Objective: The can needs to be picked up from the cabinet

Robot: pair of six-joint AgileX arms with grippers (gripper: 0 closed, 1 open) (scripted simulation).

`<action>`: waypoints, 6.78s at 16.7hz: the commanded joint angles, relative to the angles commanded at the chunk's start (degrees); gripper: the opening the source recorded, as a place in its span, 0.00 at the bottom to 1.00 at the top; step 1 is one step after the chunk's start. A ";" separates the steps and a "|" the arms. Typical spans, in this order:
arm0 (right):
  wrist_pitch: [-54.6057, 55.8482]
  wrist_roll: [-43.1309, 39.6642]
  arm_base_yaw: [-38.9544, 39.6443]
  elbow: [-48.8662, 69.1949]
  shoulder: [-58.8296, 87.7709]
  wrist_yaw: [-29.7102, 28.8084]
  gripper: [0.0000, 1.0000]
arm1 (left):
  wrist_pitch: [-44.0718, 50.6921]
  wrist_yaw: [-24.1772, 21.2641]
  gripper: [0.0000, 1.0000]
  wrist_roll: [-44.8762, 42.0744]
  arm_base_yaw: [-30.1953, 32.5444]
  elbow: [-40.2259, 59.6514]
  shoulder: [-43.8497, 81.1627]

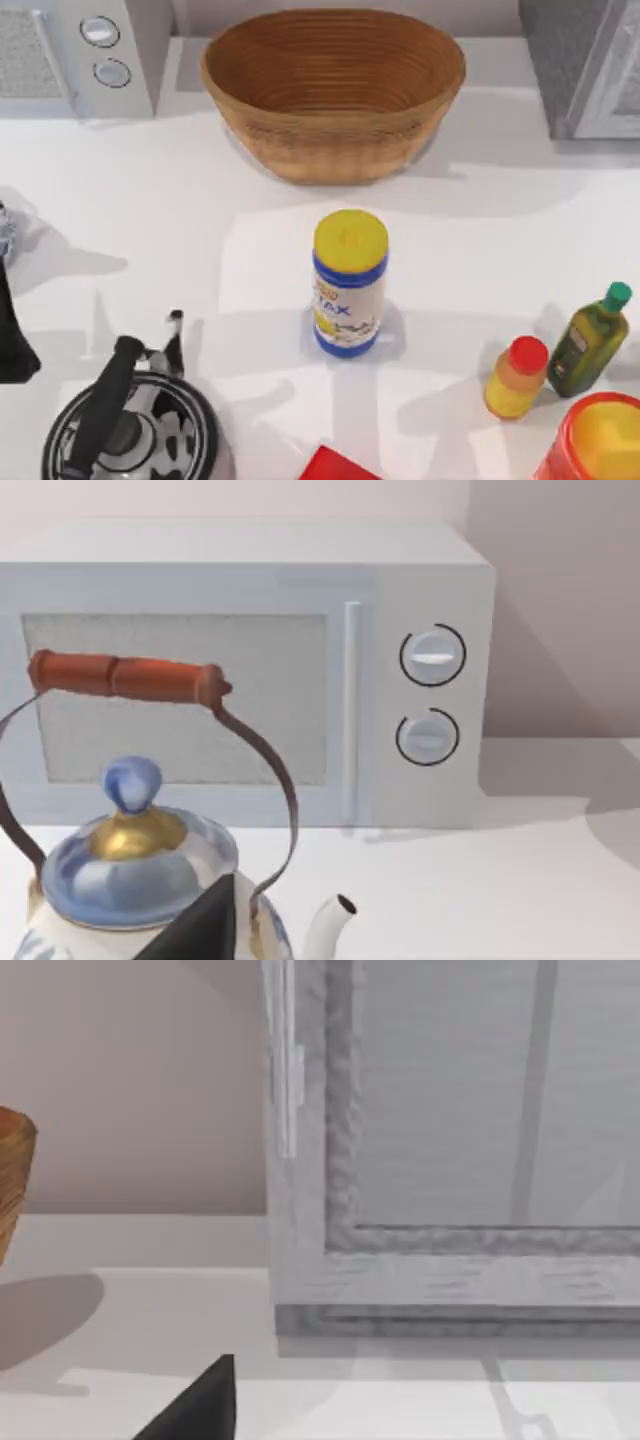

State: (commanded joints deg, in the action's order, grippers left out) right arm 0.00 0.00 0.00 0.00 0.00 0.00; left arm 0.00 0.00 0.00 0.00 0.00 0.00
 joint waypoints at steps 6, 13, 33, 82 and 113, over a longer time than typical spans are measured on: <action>-2.09 -0.02 0.90 6.14 5.89 -0.82 1.00 | 0.00 0.00 1.00 0.00 0.00 0.00 0.00; -9.79 0.29 4.40 37.79 30.59 -4.40 1.00 | 0.00 0.00 1.00 0.00 0.00 0.00 0.00; -23.81 0.90 10.33 99.64 75.85 -11.21 1.00 | 0.00 0.00 1.00 0.00 0.00 0.00 0.00; -15.99 0.69 15.24 105.80 89.49 -16.98 0.00 | 0.00 0.00 1.00 0.00 0.00 0.00 0.00; -15.28 0.23 12.29 43.96 28.82 -13.00 0.00 | 0.00 0.00 1.00 0.00 0.00 0.00 0.00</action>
State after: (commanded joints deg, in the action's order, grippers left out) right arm -15.28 0.23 12.29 43.96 28.82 -13.00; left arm 0.00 0.00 0.00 0.00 0.00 0.00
